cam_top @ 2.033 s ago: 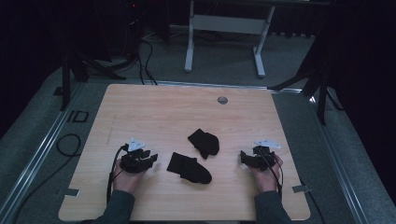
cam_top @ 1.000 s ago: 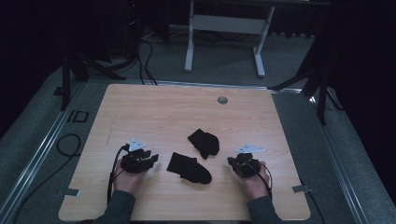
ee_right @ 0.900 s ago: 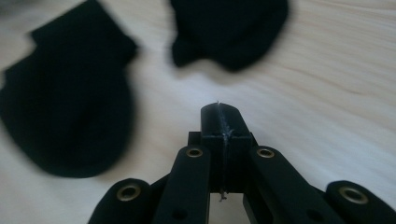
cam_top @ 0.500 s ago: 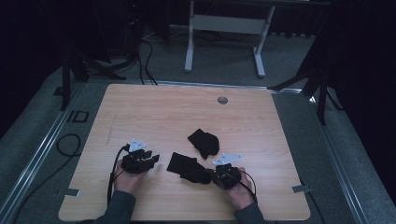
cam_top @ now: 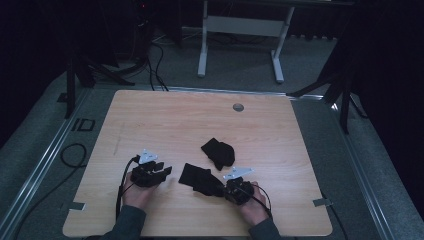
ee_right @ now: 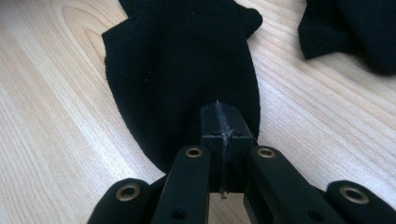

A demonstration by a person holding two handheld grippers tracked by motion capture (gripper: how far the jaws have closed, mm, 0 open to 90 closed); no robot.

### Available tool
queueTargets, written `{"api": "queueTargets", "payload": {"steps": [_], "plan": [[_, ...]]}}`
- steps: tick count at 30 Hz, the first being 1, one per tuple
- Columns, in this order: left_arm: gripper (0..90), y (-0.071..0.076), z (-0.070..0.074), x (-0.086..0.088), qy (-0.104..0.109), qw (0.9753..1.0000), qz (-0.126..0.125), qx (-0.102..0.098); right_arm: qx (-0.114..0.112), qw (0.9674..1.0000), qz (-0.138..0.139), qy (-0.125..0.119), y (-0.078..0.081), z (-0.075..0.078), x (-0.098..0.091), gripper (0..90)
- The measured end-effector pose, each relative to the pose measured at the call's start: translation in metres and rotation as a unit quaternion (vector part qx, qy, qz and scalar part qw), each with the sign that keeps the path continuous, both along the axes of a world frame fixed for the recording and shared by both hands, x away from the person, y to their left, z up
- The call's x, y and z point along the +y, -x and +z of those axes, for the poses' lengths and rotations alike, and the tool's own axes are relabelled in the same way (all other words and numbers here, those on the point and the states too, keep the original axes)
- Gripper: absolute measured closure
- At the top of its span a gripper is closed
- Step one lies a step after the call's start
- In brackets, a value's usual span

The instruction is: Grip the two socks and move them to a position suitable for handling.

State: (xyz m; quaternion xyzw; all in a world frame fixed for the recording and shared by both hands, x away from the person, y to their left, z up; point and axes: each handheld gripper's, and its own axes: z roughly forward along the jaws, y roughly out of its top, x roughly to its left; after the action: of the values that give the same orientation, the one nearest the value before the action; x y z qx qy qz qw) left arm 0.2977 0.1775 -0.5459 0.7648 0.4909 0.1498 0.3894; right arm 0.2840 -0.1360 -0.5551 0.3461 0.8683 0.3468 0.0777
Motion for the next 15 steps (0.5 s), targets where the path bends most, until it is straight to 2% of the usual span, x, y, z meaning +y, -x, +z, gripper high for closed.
{"api": "queueTargets", "payload": {"steps": [4,10,11,12,15], "plan": [[60.1,0.007,0.002,-0.007,0.006,0.9999,-0.015,-0.004,0.002,1.0000,0.000,-0.002,0.000,0.000,0.000,89.4],[62.4,0.013,-0.002,-0.030,-0.001,0.9990,-0.045,-0.005,0.001,1.0000,0.002,-0.001,0.000,0.000,0.000,89.4],[63.9,0.013,-0.003,-0.034,-0.001,0.9987,-0.051,-0.004,0.001,1.0000,0.002,-0.002,0.000,0.000,0.001,89.4],[69.8,0.015,-0.005,-0.043,-0.002,0.9980,-0.063,-0.005,0.001,1.0000,0.003,-0.002,0.000,0.000,0.001,89.4],[80.2,0.016,-0.007,-0.051,0.002,0.9972,-0.075,-0.005,0.001,1.0000,0.003,-0.002,0.000,0.000,0.001,89.4]]}}
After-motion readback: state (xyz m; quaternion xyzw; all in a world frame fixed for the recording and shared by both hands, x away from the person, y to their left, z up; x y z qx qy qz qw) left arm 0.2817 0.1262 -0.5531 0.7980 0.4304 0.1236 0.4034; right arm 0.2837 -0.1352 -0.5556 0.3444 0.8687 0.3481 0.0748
